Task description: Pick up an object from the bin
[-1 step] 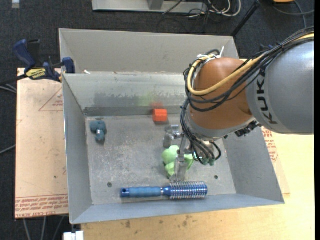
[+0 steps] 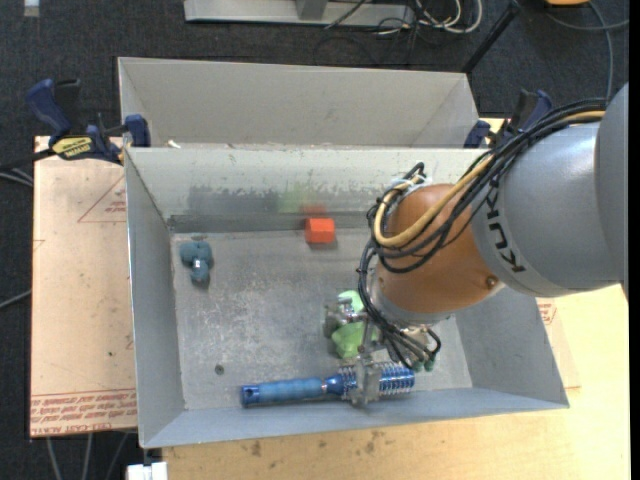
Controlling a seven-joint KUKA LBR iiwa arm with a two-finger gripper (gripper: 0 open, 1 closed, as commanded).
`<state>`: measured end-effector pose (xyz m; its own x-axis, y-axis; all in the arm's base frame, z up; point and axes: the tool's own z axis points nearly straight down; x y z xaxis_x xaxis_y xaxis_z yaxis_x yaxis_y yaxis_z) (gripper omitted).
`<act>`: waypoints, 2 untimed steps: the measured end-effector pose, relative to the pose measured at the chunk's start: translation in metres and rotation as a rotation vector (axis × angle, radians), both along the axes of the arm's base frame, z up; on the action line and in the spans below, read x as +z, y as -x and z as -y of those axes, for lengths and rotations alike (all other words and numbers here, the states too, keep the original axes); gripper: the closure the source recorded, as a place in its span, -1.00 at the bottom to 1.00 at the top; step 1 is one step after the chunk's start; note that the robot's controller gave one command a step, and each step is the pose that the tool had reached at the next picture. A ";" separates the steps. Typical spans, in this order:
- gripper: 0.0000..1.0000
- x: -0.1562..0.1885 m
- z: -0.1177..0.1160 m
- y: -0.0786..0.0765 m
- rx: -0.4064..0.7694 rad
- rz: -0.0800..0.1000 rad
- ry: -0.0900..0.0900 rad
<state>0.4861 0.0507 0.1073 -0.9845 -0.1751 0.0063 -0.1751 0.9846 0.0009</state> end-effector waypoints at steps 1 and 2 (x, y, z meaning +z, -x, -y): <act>-1.00 -0.024 0.000 0.005 -0.154 0.008 -0.001; 1.00 -0.025 0.000 0.006 -0.156 0.005 -0.001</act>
Offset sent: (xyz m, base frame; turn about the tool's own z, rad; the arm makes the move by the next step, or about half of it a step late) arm -0.0063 -0.0003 -0.0239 0.1549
